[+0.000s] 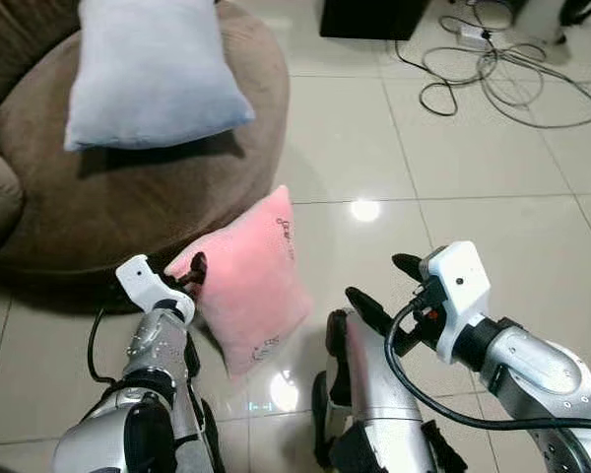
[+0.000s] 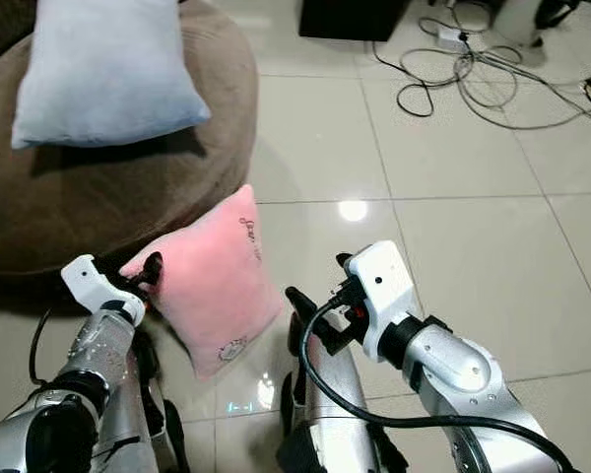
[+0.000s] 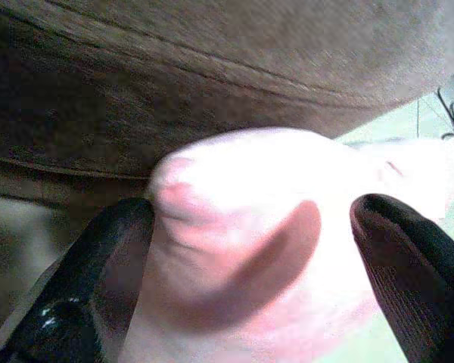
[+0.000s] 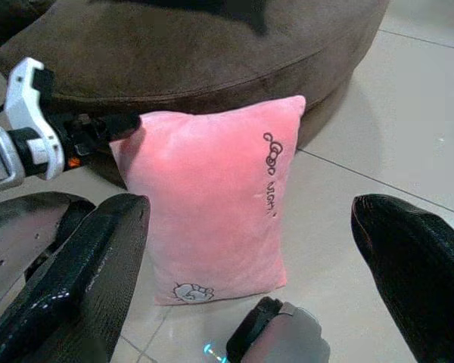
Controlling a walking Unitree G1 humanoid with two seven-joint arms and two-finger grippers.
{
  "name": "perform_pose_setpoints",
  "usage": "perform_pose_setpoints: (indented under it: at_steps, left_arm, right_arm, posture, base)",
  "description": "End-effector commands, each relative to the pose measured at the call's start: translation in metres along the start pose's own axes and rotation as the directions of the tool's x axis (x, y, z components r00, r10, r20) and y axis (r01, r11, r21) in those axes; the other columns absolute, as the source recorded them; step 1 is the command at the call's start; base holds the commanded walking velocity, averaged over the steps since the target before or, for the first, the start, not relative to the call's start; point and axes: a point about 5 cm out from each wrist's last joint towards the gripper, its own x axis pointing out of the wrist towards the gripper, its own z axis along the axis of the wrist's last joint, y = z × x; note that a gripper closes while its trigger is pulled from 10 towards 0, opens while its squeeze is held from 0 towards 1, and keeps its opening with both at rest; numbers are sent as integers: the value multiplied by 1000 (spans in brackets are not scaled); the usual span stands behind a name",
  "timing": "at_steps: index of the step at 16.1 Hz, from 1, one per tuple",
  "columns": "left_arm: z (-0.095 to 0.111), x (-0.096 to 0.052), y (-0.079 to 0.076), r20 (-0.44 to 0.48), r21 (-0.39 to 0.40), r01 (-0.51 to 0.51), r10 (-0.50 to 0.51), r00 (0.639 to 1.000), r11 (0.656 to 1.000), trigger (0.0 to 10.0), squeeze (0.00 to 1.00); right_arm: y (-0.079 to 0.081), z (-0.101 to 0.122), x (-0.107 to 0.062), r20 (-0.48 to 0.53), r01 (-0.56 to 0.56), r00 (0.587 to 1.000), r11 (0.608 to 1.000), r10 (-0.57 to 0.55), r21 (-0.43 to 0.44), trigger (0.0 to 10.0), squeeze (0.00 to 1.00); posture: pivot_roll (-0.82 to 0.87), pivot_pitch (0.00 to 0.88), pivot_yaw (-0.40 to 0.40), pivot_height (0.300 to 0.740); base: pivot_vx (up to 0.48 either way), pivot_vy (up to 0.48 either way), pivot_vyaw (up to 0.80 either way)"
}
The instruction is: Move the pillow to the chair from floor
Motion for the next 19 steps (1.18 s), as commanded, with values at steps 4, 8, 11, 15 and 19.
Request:
perform_pose_setpoints:
  at_steps: [4,8,11,15,19]
  left_arm:
    - [-31,-5,-21,-138,87,120,-107,985,989,10000,0]
    - [-33,-5,-22,-143,210,92,-63,988,973,10000,0]
    - [-31,-5,-17,-134,285,59,-21,991,957,1098,0]
    - [-34,-7,-17,-140,277,73,-35,990,958,0,0]
    - [-36,-8,-17,-140,275,78,-41,989,958,0,0]
  right_arm:
    - [0,2,-8,-17,-7,1000,1000,7,0,10000,0]
    - [3,2,-10,-23,-8,1000,1000,8,1,10000,0]
    - [4,3,-10,-21,-9,1000,1000,9,-1,10000,0]
    - [5,4,-11,-21,-6,1000,1000,6,1,10000,0]
    - [6,2,-13,-33,-18,999,1000,18,4,10000,0]
  posture:
    - [-239,275,-111,521]
    - [-248,257,-113,521]
    - [-251,258,-116,521]
    - [-251,257,-117,521]
    - [-250,246,-119,521]
  base:
    - [0,0,0]
    - [0,0,0]
    - [0,0,0]
    - [0,0,0]
    - [0,0,0]
